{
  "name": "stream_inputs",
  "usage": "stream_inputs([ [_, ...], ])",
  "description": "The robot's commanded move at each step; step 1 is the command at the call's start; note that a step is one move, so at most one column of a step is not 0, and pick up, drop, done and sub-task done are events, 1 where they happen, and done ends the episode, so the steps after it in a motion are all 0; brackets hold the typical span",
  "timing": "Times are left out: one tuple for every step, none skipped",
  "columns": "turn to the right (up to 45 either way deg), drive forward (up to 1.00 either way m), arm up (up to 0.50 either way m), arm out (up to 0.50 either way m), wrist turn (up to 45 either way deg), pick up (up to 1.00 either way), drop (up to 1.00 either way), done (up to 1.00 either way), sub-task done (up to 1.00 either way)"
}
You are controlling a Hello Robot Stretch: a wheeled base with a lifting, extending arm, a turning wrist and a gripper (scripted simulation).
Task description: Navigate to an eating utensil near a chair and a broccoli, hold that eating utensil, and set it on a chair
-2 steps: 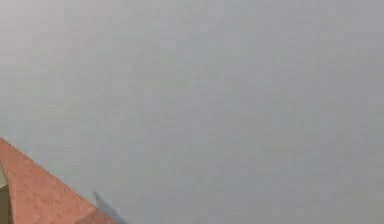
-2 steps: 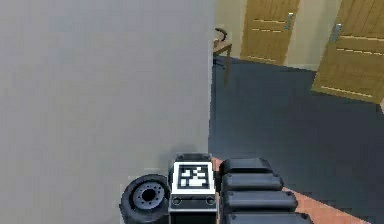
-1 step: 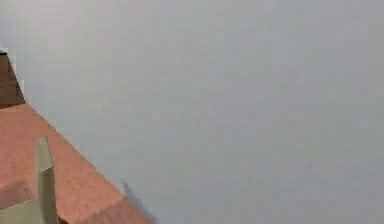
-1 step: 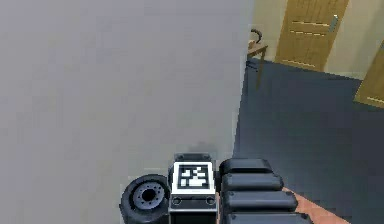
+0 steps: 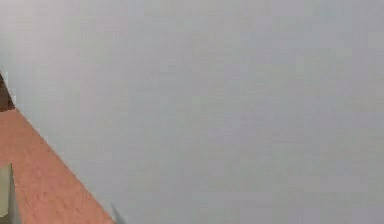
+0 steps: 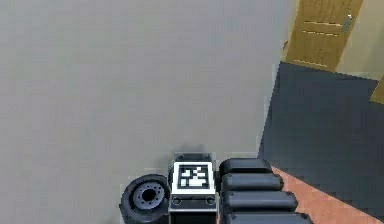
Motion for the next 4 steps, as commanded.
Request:
stream_inputs([
  [-33.0, 0.00, 0.00, 0.00, 0.0, 0.00, 0.00, 0.00, 0.00],
  [0.0, 0.45, 0.00, 0.00, 0.0, 0.00, 0.00, 0.00, 0.00],
  [-45.0, 0.00, 0.00, 0.00, 0.0, 0.00, 0.00, 0.00, 0.00],
  [-12.0, 0.00, 0.00, 0.00, 0.0, 0.00, 0.00, 0.00, 0.00],
])
